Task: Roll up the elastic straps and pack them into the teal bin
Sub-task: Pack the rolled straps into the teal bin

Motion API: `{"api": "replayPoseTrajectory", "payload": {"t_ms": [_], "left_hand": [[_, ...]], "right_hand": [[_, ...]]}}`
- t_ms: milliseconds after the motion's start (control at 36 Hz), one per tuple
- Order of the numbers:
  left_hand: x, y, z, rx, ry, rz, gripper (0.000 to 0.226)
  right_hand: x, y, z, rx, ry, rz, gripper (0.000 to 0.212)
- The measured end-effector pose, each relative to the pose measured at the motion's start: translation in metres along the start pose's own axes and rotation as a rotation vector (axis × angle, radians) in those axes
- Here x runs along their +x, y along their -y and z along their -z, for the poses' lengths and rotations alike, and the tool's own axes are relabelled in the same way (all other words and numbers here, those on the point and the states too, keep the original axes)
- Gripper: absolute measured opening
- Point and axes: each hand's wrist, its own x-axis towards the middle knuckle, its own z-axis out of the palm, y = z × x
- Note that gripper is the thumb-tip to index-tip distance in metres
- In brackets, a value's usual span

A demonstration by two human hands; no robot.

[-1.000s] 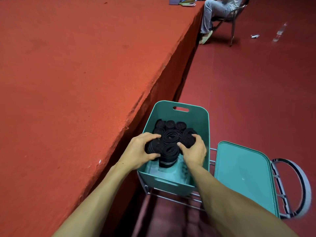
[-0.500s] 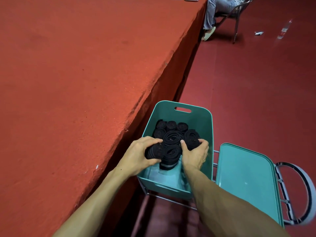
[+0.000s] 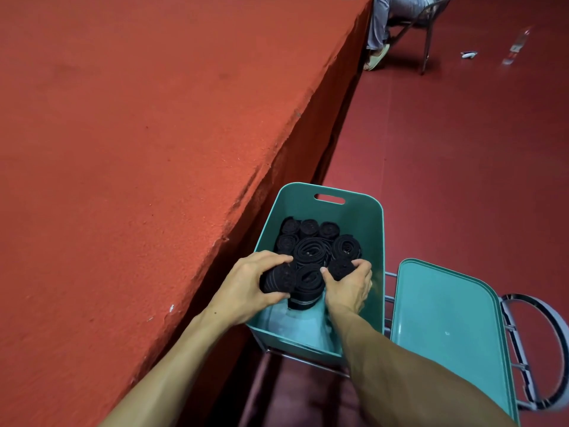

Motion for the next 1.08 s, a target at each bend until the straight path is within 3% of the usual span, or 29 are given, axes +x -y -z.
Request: {"api": "replayPoseTrajectory", "payload": {"t_ms": [667,1083], "left_hand": [[-0.001,0.002,0.0,0.003,0.025,-0.02,0.06],[-0.001,0.005,-0.001,0.021,0.052,-0.018,0.06]], "right_hand": [[0.011,-0.018,-0.022,-0.062,0.025,-0.048,0.055],[0.015,-0.026,-0.026,0.136,0.054,-0.165,0.059]]}}
